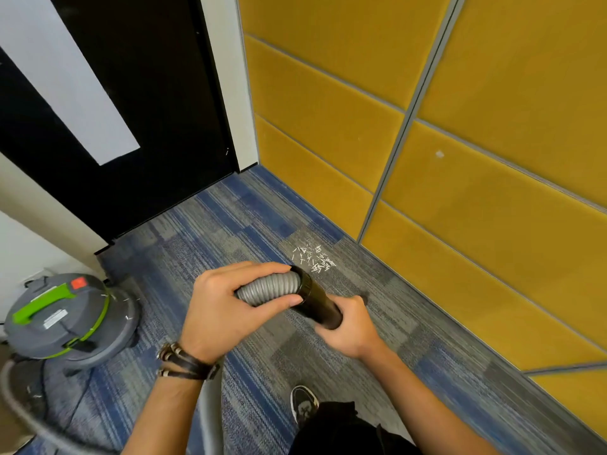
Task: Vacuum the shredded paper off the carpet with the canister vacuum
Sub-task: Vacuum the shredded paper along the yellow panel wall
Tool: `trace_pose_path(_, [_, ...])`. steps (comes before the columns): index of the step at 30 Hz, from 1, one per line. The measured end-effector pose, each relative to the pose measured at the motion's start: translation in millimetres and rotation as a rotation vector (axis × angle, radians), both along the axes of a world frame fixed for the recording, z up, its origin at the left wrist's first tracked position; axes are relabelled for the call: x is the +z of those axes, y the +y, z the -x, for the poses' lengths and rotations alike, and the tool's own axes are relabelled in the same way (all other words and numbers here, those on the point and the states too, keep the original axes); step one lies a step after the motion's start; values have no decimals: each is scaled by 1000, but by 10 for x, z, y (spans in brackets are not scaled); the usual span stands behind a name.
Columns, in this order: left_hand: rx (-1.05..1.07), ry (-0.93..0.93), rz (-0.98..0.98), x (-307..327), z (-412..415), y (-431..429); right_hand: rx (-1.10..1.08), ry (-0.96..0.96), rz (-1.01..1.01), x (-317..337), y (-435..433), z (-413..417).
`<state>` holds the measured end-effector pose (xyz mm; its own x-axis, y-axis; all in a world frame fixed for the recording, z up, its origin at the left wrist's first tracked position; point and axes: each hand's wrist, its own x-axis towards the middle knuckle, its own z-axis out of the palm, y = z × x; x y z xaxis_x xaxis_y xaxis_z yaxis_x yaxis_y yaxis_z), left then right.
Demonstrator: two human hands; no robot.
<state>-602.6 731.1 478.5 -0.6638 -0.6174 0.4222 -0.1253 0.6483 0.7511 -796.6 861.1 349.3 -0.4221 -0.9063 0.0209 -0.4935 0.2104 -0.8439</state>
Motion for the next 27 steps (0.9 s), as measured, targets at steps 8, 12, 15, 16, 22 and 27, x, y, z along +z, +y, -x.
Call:
trace_pose_path(8, [82,-53,96,66,-113,-142,66,-32,28,120,-395,-71])
trace_pose_path(12, [129,-72,110,106,-121,-251,110,-48,47,161,-693,-80])
trace_pose_path(15, [131,-89,127,174,-128,-319,132,-78,69,182,-811,-116])
trace_pose_path(16, [121,-88,133,199,-127,-341,134,-87,80,190,-829,-126])
trace_pose_path(22, [128,-46,131,316,-114,-457,129,-107,120,215,-879,-87])
trace_pose_path(27, [211,-89,195,358,-124,-575,195,-106,123,296,-1130,-50])
